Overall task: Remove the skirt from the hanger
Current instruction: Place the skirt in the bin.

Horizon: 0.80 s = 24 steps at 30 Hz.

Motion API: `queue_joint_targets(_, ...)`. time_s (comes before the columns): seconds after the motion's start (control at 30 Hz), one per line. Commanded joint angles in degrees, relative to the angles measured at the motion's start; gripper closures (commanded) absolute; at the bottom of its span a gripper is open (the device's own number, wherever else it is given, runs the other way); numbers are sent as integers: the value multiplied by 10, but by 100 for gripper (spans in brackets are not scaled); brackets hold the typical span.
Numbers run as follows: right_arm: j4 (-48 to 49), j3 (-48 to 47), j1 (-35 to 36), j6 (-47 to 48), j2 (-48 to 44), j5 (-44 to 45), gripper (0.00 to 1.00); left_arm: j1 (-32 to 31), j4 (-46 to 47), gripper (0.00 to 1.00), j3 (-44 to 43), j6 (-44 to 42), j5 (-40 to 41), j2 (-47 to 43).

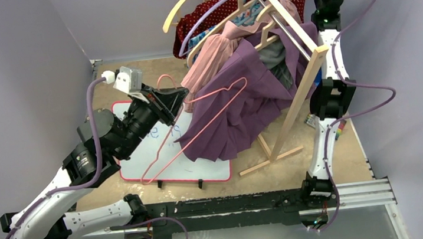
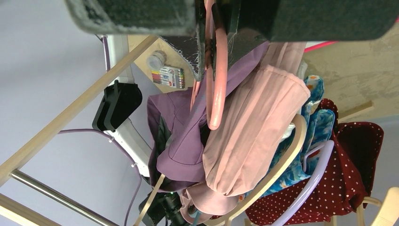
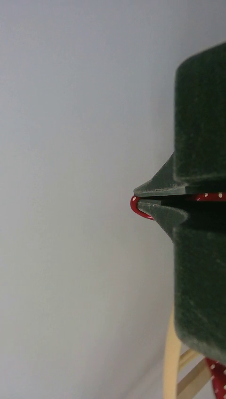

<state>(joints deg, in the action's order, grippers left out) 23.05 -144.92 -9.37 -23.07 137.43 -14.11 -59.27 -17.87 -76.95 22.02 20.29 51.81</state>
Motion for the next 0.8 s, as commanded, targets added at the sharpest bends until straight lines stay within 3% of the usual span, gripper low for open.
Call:
queue_joint_targets(0.0, 92, 25, 2, -51, -51, 49, 100, 1, 4, 100, -7, 5, 20, -14)
queue_joint_targets(0.13, 61, 106, 1, -3, -79, 44, 100, 1, 0, 100, -8, 11, 18, -13)
queue_joint_targets(0.27, 98, 286, 3, 56, -163, 84, 100, 2, -1, 100, -7, 17, 13, -6)
queue_joint_targets(0.53, 100, 540, 4, 160, -292, 208, 100, 1, 1, 100, -8, 28, -8, 8)
queue_joint_targets(0.67, 115, 599, 2, 183, -286, 170, 100, 1, 3, 100, -9, 32, -22, 9)
queue_joint_targets(0.77, 90, 584, 2, 194, -250, 152, 100, 2, 7, 100, 2, 34, -51, 3)
